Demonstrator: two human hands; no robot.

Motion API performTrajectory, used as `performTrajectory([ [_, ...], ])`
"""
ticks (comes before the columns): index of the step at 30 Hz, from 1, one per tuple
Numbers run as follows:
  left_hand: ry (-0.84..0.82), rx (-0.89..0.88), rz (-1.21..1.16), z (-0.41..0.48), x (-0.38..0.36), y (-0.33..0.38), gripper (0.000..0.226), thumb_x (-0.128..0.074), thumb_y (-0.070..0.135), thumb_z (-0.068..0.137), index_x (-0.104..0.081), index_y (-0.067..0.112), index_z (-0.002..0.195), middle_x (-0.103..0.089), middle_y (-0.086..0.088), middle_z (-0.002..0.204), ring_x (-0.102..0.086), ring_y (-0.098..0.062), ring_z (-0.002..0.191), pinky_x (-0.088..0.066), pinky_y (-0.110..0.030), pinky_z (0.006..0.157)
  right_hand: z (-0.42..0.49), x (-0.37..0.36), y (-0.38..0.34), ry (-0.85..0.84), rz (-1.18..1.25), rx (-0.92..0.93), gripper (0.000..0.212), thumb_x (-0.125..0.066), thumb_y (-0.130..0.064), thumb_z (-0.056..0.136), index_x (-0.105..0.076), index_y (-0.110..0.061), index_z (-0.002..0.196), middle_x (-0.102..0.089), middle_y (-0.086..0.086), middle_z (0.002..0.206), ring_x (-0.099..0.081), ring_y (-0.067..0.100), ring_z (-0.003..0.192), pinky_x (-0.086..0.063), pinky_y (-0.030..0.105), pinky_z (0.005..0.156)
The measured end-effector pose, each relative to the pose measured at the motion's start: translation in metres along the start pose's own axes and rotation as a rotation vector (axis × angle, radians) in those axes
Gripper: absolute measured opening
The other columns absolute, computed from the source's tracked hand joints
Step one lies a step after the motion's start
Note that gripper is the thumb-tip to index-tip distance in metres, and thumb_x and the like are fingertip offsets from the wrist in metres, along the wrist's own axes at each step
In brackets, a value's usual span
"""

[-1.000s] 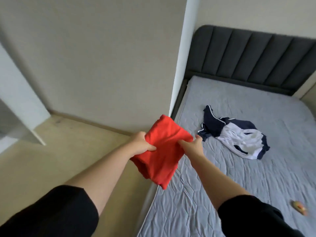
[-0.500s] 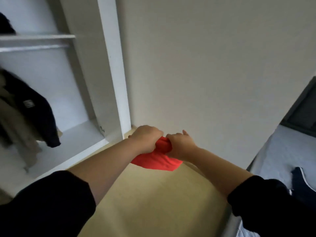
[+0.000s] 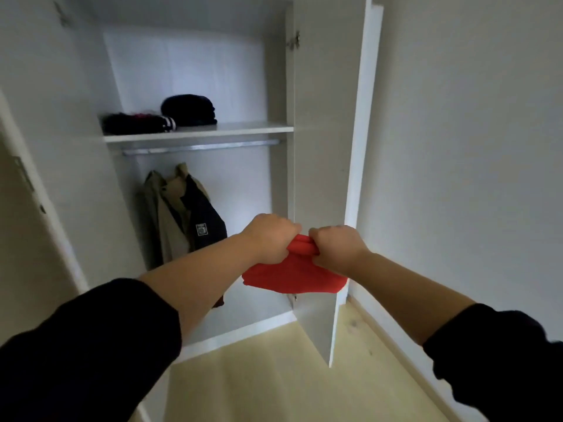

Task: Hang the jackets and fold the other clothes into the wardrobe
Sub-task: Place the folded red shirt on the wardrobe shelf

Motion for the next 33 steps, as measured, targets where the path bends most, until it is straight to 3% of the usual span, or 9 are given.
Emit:
performTrajectory([
  [6,0.093,0.194,-0.066,0.075,0.009,-0.170,0.012,-0.055,0.025,0.083,-0.044,0.027,0.087,-0.056,0.006,0.086,-0.057,-0.022,0.082,-0.037,-0.031,0.065,0.202,0.026,0.011,0.124,-0.108,0.179,0.019,-0.049,-0.016,0.082,-0.052,-0.018,0.101,-0.064,0.003,0.101,-0.063,0.029,0.092,-0.043,0.032,0.078],
  [10,0.038,0.328,-0.102,0.085,-0.010,-0.284,0.015,-0.060,0.028,0.084,-0.050,0.022,0.093,-0.059,0.003,0.092,-0.057,-0.019,0.085,-0.043,-0.032,0.071,0.312,0.018,-0.025,0.177,-0.136,0.293,0.018,-0.048,-0.013,0.085,-0.050,-0.018,0.103,-0.062,0.001,0.101,-0.062,0.026,0.093,-0.033,0.030,0.071],
  [17,-0.012,0.426,-0.133,0.108,-0.049,-0.457,0.031,-0.069,0.026,0.081,-0.056,0.020,0.108,-0.062,-0.002,0.107,-0.057,-0.021,0.099,-0.040,-0.029,0.079,0.480,-0.002,-0.078,0.213,-0.108,0.401,0.016,-0.049,-0.012,0.084,-0.046,-0.021,0.097,-0.061,0.002,0.100,-0.059,0.024,0.093,-0.031,0.031,0.074],
  [21,0.026,0.412,-0.074,0.149,-0.027,-0.549,0.032,-0.069,0.021,0.080,-0.056,0.019,0.109,-0.061,-0.001,0.109,-0.056,-0.020,0.101,-0.039,-0.028,0.078,0.585,0.022,-0.073,0.175,-0.042,0.370,0.022,-0.053,-0.014,0.082,-0.051,-0.019,0.103,-0.063,0.003,0.101,-0.060,0.026,0.092,-0.037,0.030,0.069],
  [23,0.163,0.384,0.055,0.175,0.004,-0.585,0.027,-0.064,0.015,0.081,-0.054,0.017,0.106,-0.059,-0.002,0.106,-0.055,-0.021,0.098,-0.038,-0.029,0.074,0.633,0.055,-0.060,0.305,-0.021,0.331,0.022,-0.055,-0.014,0.079,-0.052,-0.017,0.100,-0.062,0.003,0.098,-0.060,0.027,0.089,-0.036,0.031,0.068],
  [27,0.553,0.257,0.554,0.223,0.056,-0.622,0.033,-0.062,-0.005,0.069,-0.059,0.006,0.099,-0.058,-0.011,0.094,-0.054,-0.029,0.082,-0.037,-0.035,0.057,0.691,0.104,-0.034,0.854,-0.170,0.271,0.032,-0.066,0.003,0.056,-0.051,-0.011,0.081,-0.055,0.007,0.076,-0.052,0.031,0.069,-0.030,0.032,0.062],
  [29,0.545,0.252,0.600,0.248,0.040,-0.637,0.034,-0.058,-0.004,0.075,-0.057,0.008,0.107,-0.057,-0.011,0.102,-0.054,-0.028,0.090,-0.039,-0.036,0.065,0.709,0.089,-0.025,0.946,-0.199,0.271,0.037,-0.070,0.007,0.050,-0.054,-0.009,0.080,-0.053,0.008,0.074,-0.050,0.030,0.066,-0.029,0.033,0.061],
  [31,0.422,0.279,0.634,0.269,-0.002,-0.649,0.030,-0.050,0.007,0.088,-0.053,0.015,0.116,-0.053,-0.005,0.113,-0.052,-0.025,0.103,-0.039,-0.035,0.075,0.735,0.049,-0.023,0.844,-0.233,0.301,0.036,-0.072,0.003,0.057,-0.057,-0.009,0.088,-0.056,0.009,0.082,-0.053,0.030,0.074,-0.035,0.034,0.064],
  [33,0.211,0.266,0.563,0.285,-0.060,-0.661,0.032,-0.049,0.012,0.092,-0.048,0.016,0.124,-0.048,-0.006,0.125,-0.047,-0.024,0.114,-0.039,-0.035,0.086,0.766,-0.011,-0.022,0.489,-0.247,0.309,0.036,-0.066,-0.011,0.076,-0.053,-0.011,0.109,-0.056,0.009,0.103,-0.054,0.030,0.094,-0.040,0.035,0.075],
])
Point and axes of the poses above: each hand's wrist, its own z-axis towards the middle knuckle, its own x-axis out of the back of the hand, y = z × x, the point moved 7 cm from there along z, towards the middle knuckle
